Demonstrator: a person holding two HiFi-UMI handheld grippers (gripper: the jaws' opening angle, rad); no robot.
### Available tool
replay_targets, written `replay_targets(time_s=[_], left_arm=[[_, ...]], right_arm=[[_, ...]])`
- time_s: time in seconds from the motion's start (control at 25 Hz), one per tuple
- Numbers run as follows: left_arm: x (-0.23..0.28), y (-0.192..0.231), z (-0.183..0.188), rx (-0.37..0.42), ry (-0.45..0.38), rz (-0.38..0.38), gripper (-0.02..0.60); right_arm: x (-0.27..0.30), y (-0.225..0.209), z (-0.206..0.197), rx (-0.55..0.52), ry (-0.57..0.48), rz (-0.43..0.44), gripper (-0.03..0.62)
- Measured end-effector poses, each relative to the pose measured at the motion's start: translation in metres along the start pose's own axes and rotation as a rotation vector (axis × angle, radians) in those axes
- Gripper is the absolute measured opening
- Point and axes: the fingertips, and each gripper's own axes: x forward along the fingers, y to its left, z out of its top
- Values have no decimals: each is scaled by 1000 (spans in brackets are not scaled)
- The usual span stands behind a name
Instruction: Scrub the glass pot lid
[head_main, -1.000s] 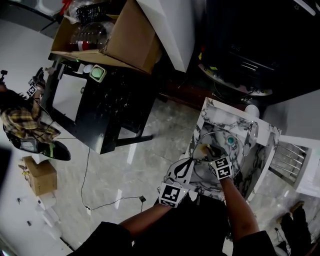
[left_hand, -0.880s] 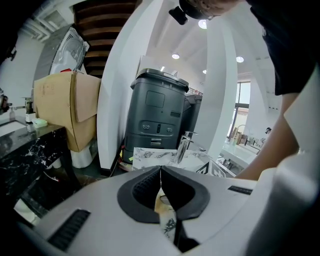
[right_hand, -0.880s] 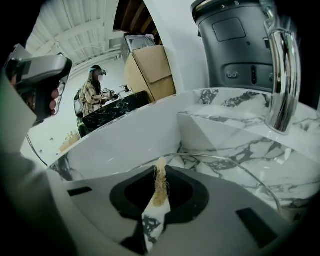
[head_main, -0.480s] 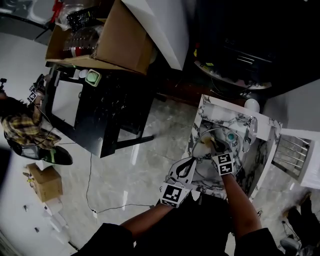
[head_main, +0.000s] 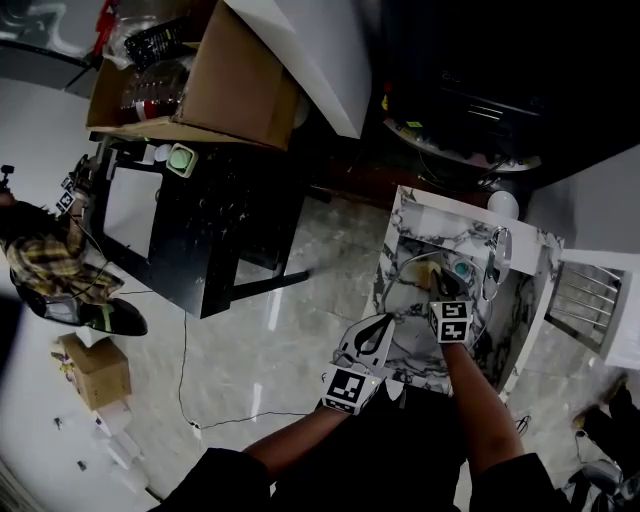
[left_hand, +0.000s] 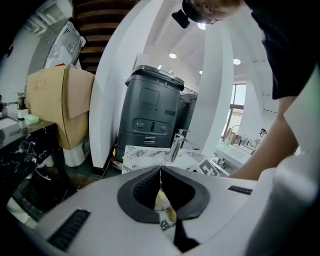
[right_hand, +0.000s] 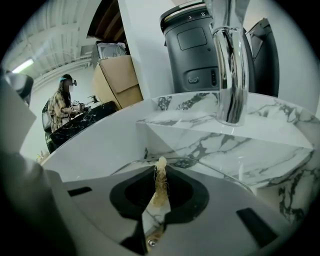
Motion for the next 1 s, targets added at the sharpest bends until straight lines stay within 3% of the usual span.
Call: replay_targets(time_s=[1.0], left_arm=[[9, -31, -4, 20, 9, -53, 17]], right_arm=[[-21, -66, -7, 78, -47, -223, 63]])
